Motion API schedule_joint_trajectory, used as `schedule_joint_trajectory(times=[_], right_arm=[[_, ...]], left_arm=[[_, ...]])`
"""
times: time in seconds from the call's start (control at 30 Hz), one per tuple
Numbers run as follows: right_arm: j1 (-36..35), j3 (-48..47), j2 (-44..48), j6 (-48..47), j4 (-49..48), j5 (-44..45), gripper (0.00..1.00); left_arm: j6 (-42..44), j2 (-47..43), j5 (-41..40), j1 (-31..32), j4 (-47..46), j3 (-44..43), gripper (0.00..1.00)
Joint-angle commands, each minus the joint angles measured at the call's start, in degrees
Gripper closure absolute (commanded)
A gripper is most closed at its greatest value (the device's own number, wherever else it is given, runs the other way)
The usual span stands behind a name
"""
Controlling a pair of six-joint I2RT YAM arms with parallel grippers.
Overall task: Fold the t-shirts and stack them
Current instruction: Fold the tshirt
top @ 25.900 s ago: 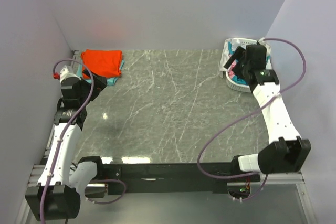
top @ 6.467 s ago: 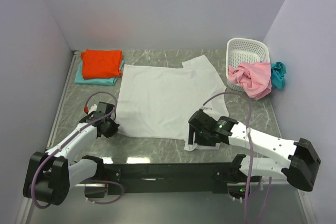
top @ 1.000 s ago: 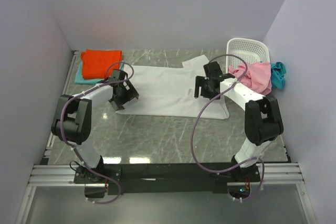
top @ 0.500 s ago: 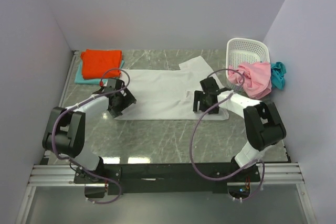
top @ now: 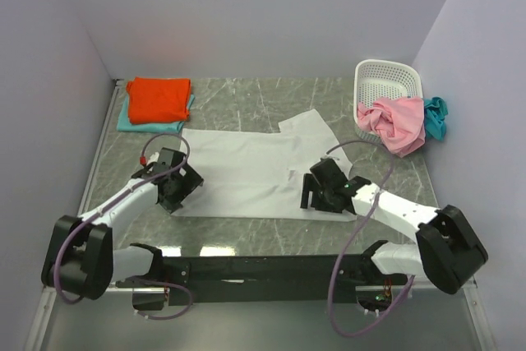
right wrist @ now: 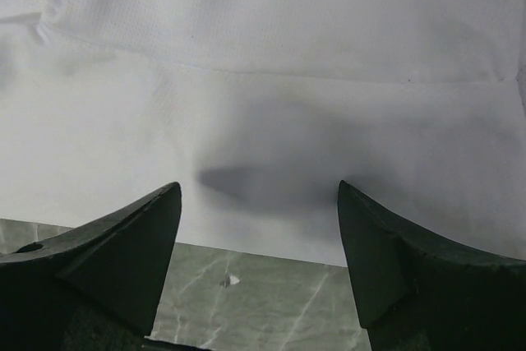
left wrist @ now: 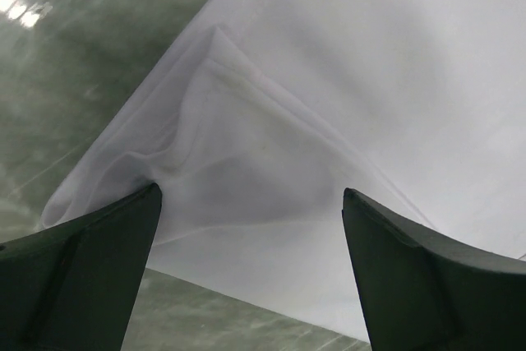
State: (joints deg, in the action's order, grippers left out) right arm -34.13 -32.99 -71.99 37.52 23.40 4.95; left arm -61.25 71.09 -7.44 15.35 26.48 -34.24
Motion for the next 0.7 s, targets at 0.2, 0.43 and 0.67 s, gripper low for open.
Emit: schedule_joint_trajectory(times=[0.2,0.43,0.67], right_arm=[[-7.1,5.8,6.2,11.1,11.0,-1.3,0.17],[-11.0,7.7,13.5,16.0,12.0,-4.5,0.17],[-11.3,-3.3,15.7,13.6,19.1,5.4,0.09]], left_arm=[[-6.9,-11.2,-1.4,0.8,14.4,6.8,0.0],[-7.0,-17.4,-0.6,0.9,14.1,7.5,0.01],[-5.4,-17.0,-2.4,1.0,17.4,-0.1,0.01]])
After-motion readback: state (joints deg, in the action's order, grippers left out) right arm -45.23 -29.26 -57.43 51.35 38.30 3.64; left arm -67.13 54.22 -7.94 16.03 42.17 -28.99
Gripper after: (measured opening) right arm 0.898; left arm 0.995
